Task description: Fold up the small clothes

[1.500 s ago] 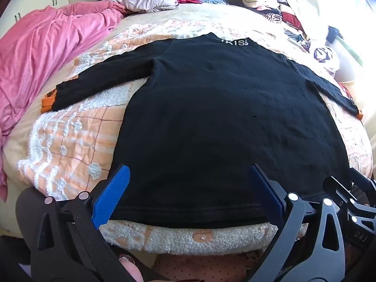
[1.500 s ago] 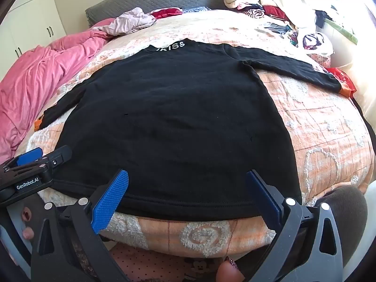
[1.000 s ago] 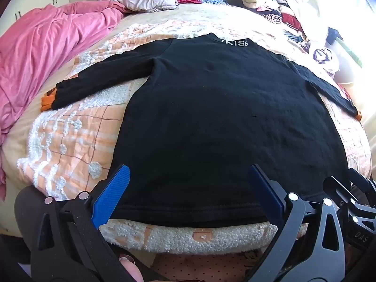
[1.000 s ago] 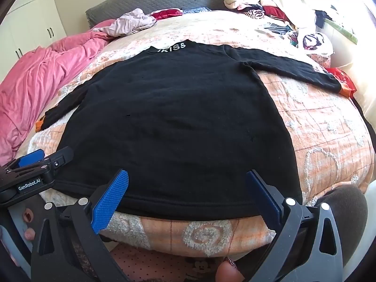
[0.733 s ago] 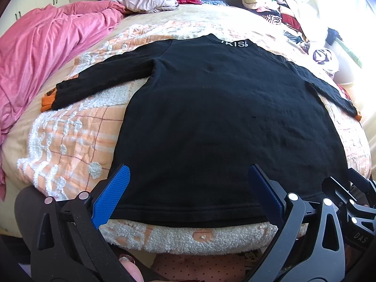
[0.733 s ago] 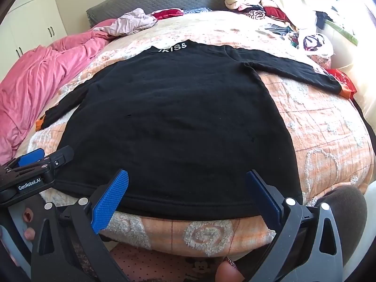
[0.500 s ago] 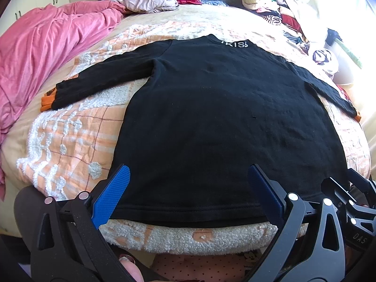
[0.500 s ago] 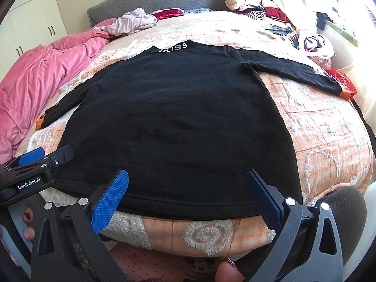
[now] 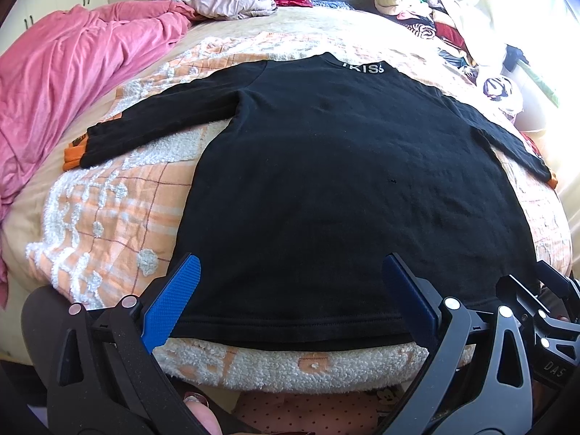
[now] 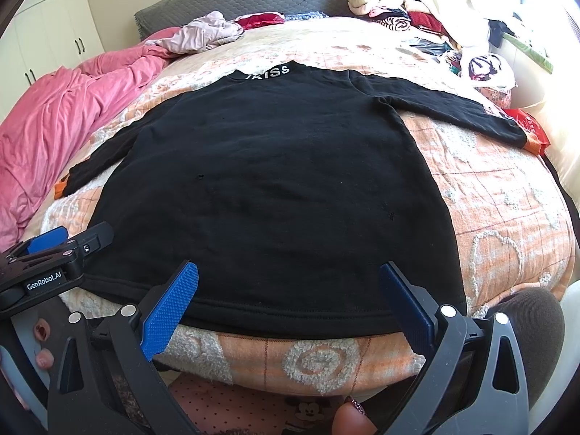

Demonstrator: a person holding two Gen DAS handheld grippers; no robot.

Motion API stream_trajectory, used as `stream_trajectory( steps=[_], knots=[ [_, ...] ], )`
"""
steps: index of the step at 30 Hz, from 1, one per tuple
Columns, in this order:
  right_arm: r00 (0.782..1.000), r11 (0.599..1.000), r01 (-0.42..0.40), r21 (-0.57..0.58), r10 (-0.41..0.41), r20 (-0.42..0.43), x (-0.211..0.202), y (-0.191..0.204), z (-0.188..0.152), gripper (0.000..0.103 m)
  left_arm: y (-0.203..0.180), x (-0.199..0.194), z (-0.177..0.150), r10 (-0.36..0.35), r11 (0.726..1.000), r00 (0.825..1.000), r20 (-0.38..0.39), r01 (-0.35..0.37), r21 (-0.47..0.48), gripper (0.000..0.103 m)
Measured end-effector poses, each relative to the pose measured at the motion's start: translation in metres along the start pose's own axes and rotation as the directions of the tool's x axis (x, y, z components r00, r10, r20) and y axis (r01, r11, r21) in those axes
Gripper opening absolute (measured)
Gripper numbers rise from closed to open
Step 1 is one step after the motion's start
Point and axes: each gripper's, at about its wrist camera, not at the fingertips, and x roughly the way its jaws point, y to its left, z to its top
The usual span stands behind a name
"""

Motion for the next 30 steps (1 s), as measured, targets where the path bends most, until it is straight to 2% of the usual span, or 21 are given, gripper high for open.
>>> stream_trajectory(
  steps=[20, 30],
  knots=[
    [1.000, 1.000, 0.003, -0.010, -0.003, -0.005, 0.001, 0.000, 0.000, 0.099, -0.001, 0.003, 0.001, 0.002, 1.000, 1.000, 0.001, -0.002, 0.002, 0.094],
    [1.000, 1.000, 0.021, 0.000, -0.021, 0.017, 0.005, -0.014, 0.020, 0.099, -0.010, 0.013, 0.017, 0.027, 0.999, 1.000, -0.004, -0.027, 0.019, 0.094]
  ],
)
